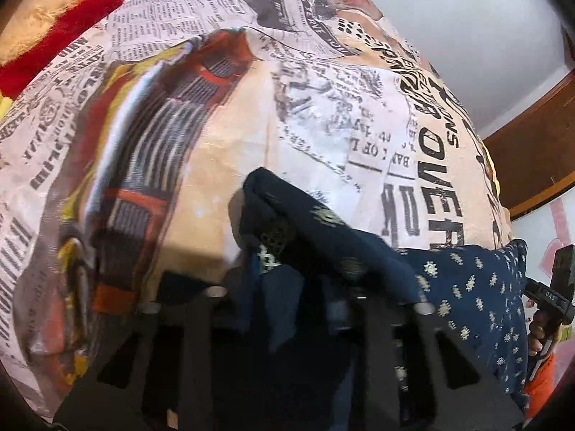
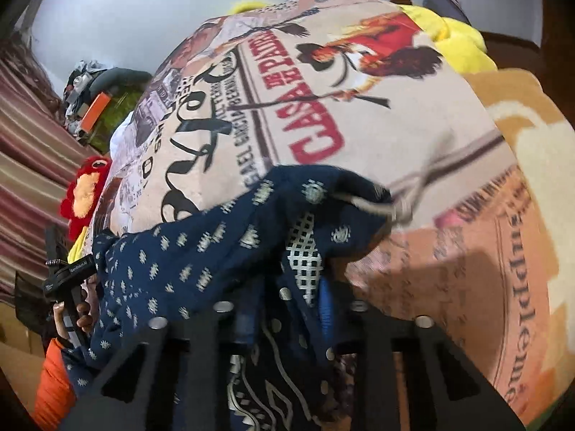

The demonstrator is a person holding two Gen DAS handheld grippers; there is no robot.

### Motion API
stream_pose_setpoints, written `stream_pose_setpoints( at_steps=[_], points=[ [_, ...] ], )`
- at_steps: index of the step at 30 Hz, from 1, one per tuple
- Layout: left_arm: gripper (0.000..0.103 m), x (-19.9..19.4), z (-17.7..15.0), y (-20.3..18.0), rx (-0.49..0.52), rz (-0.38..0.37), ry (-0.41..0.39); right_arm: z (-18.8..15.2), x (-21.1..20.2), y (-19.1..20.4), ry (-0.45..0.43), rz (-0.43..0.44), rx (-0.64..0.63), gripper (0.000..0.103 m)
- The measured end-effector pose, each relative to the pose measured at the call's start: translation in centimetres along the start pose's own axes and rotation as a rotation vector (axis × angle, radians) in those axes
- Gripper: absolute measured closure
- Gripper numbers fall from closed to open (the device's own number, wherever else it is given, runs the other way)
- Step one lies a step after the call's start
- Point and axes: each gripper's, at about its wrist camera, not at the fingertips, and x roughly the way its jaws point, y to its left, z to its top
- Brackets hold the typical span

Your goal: Fold large clothes

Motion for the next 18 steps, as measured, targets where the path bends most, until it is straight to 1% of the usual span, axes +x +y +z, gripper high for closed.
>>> stream_pose_setpoints(
  at_steps=[1, 3, 4, 7, 9, 11, 13, 15, 18],
  points=[
    [0.087, -0.1, 0.1, -0.2, 0.004, 0.002, -0.004, 0.3, 0.0, 0.4, -0.007, -0.012, -0.013, 0.087],
    [0.089, -0.9, 0.0, -1.2, 0.042, 0.031, -0.041, 1.1, -0.3, 1.4, -0.029, -0.04, -0.047, 0.091],
    [0.09, -1.5, 0.1, -1.6, 0.063, 0.042, -0.061, 1.7, -0.5, 1.9, -0.045, -0.05, -0.059, 0.092],
    [0.09, -4.2, 0.5, -3.1, 0.109, 0.072, -0.141, 4.0, -1.4, 3.3, -0.089, -0.061, -0.092, 0.094],
    [0.09, -6.0, 1.3, -3.5, 0.111, 0.086, -0.186, 6.0, -2.1, 4.5, -0.137, -0.098, -0.128, 0.095],
    [0.09, -6.9, 2.9, -3.9, 0.11, 0.108, -0.218, 7.8, -2.6, 5.3, -0.166, -0.099, -0.137, 0.096],
    [0.09, -7.3, 3.7, -3.9, 0.126, 0.152, -0.233, 9.9, -2.6, 6.2, -0.192, -0.107, -0.161, 0.095],
    [0.09, -6.7, 4.5, -4.0, 0.145, 0.204, -0.229, 10.9, -2.1, 6.8, -0.206, -0.136, -0.186, 0.095],
    [0.09, -5.2, 5.4, -2.7, 0.117, 0.234, -0.195, 11.8, 0.1, 7.1, -0.177, -0.176, -0.194, 0.095]
  ],
)
